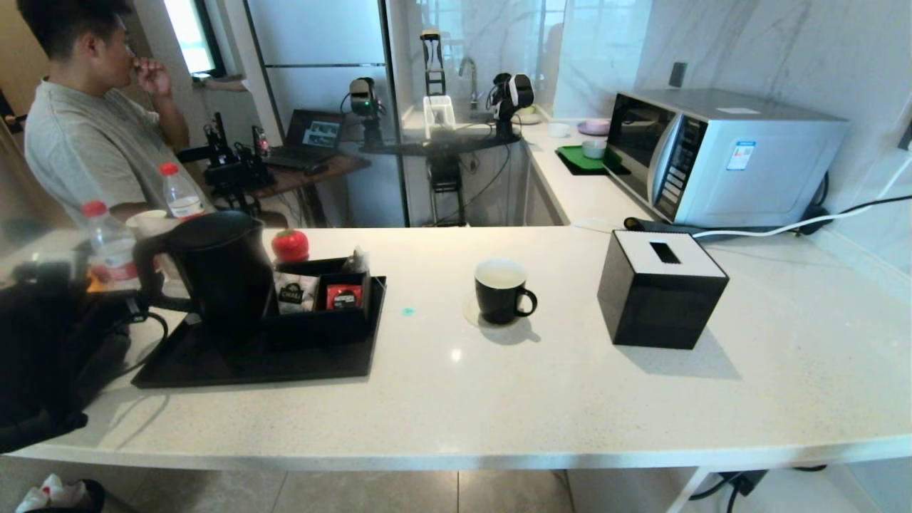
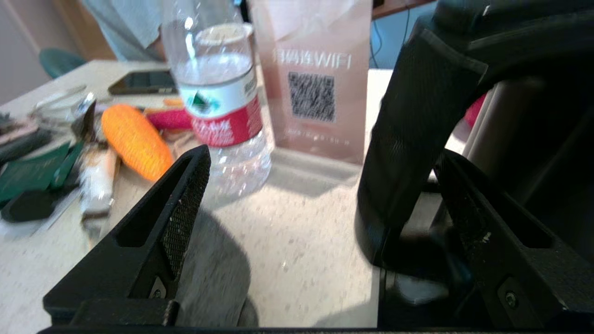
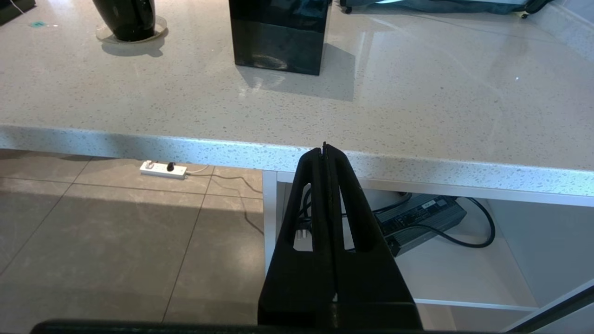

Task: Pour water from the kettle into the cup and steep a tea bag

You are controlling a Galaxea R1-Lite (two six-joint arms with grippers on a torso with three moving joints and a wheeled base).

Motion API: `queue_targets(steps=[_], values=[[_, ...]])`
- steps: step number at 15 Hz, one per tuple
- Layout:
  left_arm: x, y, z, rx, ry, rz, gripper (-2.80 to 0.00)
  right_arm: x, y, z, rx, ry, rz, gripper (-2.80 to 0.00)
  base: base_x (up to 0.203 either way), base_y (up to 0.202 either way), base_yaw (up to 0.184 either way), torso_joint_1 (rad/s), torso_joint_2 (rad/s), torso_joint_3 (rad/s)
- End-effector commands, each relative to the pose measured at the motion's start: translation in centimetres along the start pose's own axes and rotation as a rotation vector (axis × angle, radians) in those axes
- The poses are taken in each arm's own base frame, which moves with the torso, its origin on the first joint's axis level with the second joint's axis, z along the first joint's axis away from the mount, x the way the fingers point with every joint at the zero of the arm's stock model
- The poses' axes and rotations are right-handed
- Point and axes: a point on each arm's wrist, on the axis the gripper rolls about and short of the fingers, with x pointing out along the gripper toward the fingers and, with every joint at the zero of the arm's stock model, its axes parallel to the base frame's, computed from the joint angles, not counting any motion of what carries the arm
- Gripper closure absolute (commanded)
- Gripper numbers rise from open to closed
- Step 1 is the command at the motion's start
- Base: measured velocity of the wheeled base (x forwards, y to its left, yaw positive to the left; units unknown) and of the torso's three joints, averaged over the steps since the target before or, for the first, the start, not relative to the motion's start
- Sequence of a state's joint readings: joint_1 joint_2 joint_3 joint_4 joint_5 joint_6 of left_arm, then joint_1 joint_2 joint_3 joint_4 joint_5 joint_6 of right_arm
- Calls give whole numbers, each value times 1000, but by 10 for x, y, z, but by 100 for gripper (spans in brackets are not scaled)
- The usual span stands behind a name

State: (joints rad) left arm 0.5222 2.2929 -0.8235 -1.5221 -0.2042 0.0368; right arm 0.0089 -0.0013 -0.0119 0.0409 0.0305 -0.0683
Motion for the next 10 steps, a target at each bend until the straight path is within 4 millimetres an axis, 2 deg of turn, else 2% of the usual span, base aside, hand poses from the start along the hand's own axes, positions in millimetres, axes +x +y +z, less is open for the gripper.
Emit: queue_targets(steps=[1, 6, 10], values=[[9, -4, 3, 12, -65, -12, -280, 0, 0, 0, -1, 1, 1, 0, 0, 0, 0, 0, 0, 0], [27, -11, 11, 26, -137, -38, -280, 0, 0, 0, -1, 1, 1, 0, 0, 0, 0, 0, 0, 0], [29, -11, 14, 31, -149, -38, -280, 0, 0, 0, -1, 1, 1, 0, 0, 0, 0, 0, 0, 0]])
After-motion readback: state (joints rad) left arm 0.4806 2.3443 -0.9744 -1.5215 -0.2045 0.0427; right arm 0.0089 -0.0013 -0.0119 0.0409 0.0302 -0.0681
